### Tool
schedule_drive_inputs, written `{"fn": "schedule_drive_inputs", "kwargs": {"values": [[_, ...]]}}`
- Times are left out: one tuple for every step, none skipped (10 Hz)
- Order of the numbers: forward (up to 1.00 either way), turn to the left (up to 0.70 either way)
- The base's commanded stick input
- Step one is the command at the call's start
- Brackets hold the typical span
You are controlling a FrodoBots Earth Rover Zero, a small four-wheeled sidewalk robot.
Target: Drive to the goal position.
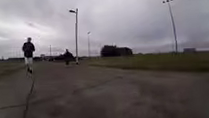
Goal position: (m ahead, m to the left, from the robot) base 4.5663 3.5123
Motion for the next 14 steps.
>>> {"fn": "schedule_drive_inputs", "kwargs": {"values": [[1.00,0.00],[1.00,0.00],[1.00,0.00],[1.00,0.00],[1.00,0.00],[1.00,0.00],[1.00,0.00],[1.00,0.00],[1.00,0.00],[1.00,0.00],[0.00,0.00],[0.00,0.00],[0.00,0.00],[0.00,0.00]]}}
